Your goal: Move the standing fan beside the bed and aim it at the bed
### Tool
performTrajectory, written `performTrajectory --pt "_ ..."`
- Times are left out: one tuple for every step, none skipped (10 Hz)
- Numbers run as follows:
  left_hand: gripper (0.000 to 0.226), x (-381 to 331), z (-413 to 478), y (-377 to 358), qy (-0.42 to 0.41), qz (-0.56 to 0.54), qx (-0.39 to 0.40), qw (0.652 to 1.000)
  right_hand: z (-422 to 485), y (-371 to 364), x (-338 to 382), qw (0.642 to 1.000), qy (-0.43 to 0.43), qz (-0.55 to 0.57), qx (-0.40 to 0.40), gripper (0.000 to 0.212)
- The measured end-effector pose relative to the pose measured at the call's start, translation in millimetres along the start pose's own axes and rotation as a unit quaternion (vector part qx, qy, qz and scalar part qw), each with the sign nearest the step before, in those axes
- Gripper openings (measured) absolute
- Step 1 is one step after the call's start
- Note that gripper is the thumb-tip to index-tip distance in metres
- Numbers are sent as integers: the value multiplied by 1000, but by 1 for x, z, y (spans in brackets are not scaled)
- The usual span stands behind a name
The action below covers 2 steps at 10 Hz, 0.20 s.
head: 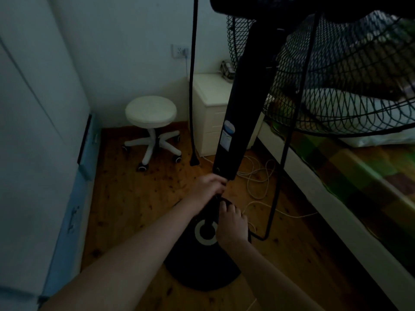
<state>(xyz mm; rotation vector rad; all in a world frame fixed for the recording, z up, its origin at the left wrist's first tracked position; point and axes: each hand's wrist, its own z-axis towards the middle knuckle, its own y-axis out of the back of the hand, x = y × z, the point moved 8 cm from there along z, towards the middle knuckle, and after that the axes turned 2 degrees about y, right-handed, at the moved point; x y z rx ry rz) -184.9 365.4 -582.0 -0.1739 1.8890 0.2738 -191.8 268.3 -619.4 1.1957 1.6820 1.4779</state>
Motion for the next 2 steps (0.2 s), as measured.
performTrajectory --pt "18 47 12 57 77 -4 -151 986 -12 27 10 978 63 116 -160 21" --pt "22 65 12 82 102 -16 -177 979 -25 22 21 966 123 171 -151 14"
